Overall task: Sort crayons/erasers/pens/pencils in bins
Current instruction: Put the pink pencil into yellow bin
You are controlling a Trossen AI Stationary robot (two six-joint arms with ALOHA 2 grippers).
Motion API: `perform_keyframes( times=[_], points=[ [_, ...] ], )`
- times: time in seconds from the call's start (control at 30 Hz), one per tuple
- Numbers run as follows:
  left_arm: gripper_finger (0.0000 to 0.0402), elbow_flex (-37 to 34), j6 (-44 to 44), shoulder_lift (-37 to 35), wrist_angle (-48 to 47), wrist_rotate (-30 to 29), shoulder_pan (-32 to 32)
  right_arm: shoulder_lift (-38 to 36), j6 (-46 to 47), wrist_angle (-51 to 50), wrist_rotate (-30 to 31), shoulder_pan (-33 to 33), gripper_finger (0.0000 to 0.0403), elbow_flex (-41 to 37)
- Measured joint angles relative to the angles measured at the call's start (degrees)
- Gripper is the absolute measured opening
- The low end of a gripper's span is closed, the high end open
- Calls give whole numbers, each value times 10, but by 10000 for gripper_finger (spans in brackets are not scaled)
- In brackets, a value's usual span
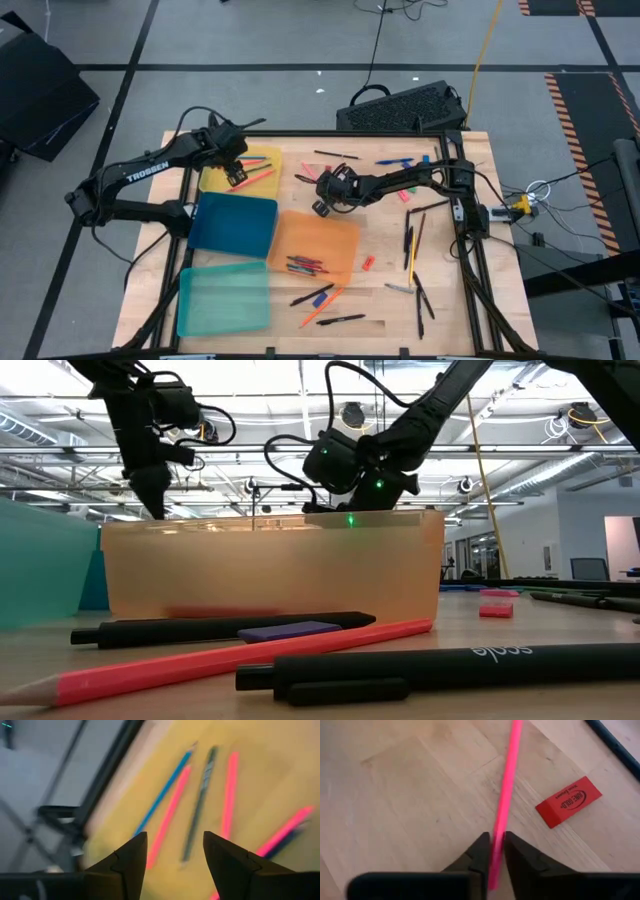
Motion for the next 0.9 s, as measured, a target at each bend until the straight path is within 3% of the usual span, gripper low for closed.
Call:
perform_keyframes(
  times=[0.13,0.27,0.6,0.9],
  points=[
    [196,0,-64,-17,66,124,-5,-8,-1,-7,-27,-7,11,-1],
    [196,0,-113,-28,148,184,-11,-34,-10,-10,-37,-9,18,-2],
    [196,0,-152,-27,299,197,-31,-189,-78,-13,-21,-10,14,-3],
    [196,0,-195,-27,416,213,-84,-324,-132,3,-24,-17,14,-3]
  ],
)
